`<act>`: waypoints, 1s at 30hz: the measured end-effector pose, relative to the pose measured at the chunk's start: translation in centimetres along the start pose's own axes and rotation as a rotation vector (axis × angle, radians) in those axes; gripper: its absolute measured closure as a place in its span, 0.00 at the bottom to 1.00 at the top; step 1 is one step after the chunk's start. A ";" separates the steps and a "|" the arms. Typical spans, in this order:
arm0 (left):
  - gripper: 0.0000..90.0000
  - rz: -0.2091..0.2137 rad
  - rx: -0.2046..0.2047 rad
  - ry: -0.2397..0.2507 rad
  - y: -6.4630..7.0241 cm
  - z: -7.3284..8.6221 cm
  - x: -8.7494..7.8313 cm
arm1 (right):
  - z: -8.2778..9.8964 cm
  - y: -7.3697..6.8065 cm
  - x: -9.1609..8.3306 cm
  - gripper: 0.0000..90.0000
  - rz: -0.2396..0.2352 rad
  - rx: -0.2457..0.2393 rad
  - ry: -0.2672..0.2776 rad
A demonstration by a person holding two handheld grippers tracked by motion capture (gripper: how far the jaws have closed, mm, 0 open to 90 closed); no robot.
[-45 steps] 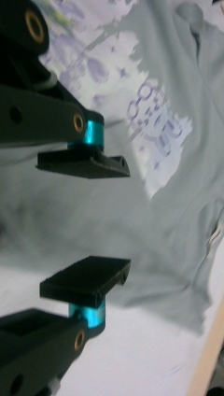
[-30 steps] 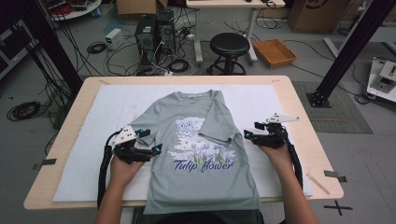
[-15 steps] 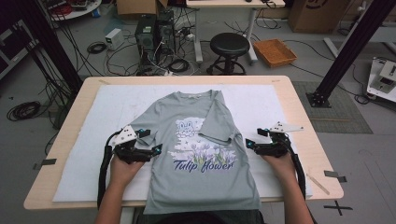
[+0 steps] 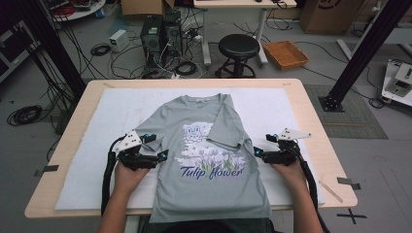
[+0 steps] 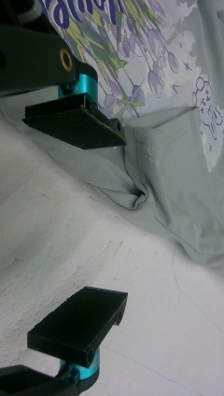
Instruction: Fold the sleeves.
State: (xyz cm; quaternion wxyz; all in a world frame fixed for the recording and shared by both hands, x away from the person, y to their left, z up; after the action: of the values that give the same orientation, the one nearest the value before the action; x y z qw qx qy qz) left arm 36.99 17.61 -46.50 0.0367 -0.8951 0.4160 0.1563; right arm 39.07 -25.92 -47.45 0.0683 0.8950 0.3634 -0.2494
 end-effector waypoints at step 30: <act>0.20 -0.243 -0.082 -0.219 -8.5 -1.4 -0.5 | 0.0 0.2 0.1 0.24 -0.001 0.013 -0.003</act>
State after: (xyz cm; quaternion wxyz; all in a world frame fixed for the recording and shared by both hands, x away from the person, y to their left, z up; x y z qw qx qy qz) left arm 43.46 23.22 -45.61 0.0638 -0.9172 0.2913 0.2641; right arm 39.26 -25.98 -47.51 0.0628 0.8949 0.3623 -0.2530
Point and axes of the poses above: each handheld gripper's, and its own axes: x roughly forward along the jaws, z roughly out of its underside, y roughly to its right, the point moved 5 cm from there along x, roughly forward along the jaws, and after that the axes turned 1 degree about y, right-handed, at the moved point
